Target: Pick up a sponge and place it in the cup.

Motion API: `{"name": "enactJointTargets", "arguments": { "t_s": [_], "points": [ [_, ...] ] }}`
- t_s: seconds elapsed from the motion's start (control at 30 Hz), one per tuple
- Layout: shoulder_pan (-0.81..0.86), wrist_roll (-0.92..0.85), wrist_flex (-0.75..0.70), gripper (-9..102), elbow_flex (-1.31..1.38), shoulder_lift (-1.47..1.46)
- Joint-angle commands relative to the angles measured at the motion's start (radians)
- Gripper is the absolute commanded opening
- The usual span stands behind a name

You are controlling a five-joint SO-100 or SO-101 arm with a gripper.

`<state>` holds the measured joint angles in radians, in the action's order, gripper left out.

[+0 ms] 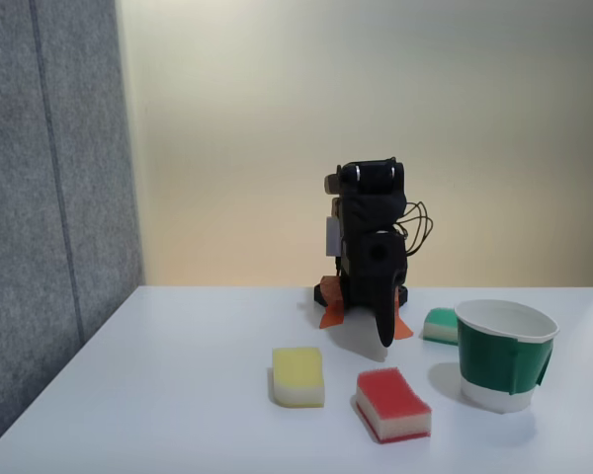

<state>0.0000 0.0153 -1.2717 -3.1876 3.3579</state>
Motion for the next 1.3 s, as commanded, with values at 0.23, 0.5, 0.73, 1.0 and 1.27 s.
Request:
{"name": "enactJointTargets", "arguments": {
  "t_s": [0.23,0.5,0.73,1.0,1.27],
  "points": [
    [-0.133,-0.025,-0.063,0,0.109,-0.054],
    [-0.028,-0.204,0.029,0,0.387,-0.509],
    [0.002,-0.276,-0.071,0,0.591,-0.681],
    [0.012,-0.376,-0.141,0,0.91,-0.976],
    [0.031,-0.594,-0.204,0,1.249,-1.264]
  ]
}}
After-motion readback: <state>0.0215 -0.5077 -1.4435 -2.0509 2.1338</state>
